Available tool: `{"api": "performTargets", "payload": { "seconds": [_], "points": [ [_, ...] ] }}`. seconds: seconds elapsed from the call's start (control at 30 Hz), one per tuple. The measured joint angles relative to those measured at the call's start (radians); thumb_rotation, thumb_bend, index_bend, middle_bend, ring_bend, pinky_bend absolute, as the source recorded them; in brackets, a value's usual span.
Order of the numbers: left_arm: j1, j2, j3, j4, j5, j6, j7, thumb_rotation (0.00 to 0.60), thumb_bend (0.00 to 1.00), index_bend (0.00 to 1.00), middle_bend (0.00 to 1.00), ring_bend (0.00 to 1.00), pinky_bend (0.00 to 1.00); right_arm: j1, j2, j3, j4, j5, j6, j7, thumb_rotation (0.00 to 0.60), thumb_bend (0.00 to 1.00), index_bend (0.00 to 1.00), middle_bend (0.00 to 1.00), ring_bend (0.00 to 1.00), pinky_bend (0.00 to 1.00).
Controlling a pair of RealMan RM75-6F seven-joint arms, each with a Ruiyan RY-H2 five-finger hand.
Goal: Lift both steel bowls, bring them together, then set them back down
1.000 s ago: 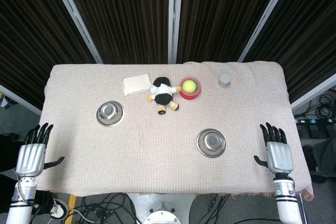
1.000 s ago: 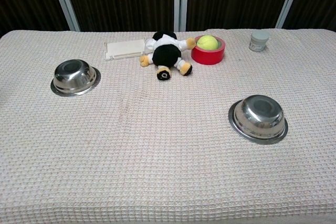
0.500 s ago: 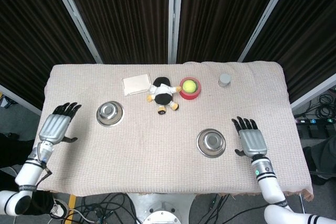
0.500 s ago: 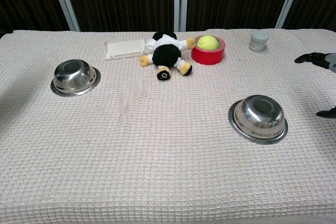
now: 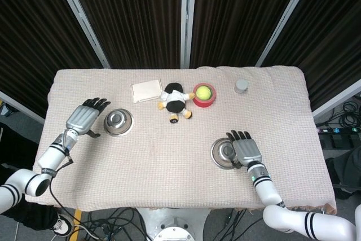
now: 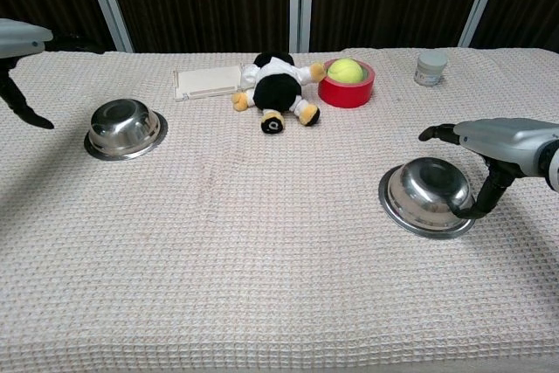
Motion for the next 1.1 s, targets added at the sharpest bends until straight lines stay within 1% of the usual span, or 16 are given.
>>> {"api": "performTargets", "payload": {
  "seconds": [0.2, 0.5, 0.67, 0.8, 1.1],
  "points": [
    [-0.036, -0.048, 0.023, 0.094, 0.016, -0.040, -0.081, 0.600, 0.01, 0.06, 0.03, 0.00, 0.11, 0.023, -0.021, -0.015, 0.028, 0.018, -0.016, 0.030, 0.600, 0.10, 0.00, 0.00, 0.00, 0.00],
    [-0.078, -0.089, 0.058, 0.166, 0.057, -0.073, -0.198, 0.600, 0.01, 0.07, 0.04, 0.00, 0.11, 0.054, -0.043, -0.040, 0.056, 0.031, -0.023, 0.051, 0.600, 0.10, 0.00, 0.00, 0.00, 0.01],
    [-0.107, -0.115, 0.080, 0.194, 0.098, -0.083, -0.283, 0.600, 0.01, 0.08, 0.04, 0.00, 0.13, 0.064, -0.044, -0.049, 0.062, 0.042, -0.021, 0.061, 0.600, 0.10, 0.00, 0.00, 0.00, 0.01],
    [-0.133, -0.147, 0.103, 0.242, 0.133, -0.085, -0.341, 0.600, 0.01, 0.09, 0.05, 0.00, 0.13, 0.071, -0.045, -0.054, 0.068, 0.052, -0.021, 0.071, 0.600, 0.10, 0.00, 0.00, 0.00, 0.03],
    [-0.164, -0.209, 0.143, 0.341, 0.158, -0.102, -0.429, 0.600, 0.02, 0.12, 0.06, 0.00, 0.14, 0.088, -0.056, -0.063, 0.087, 0.055, -0.036, 0.097, 0.600, 0.10, 0.00, 0.00, 0.00, 0.06]
  ]
}}
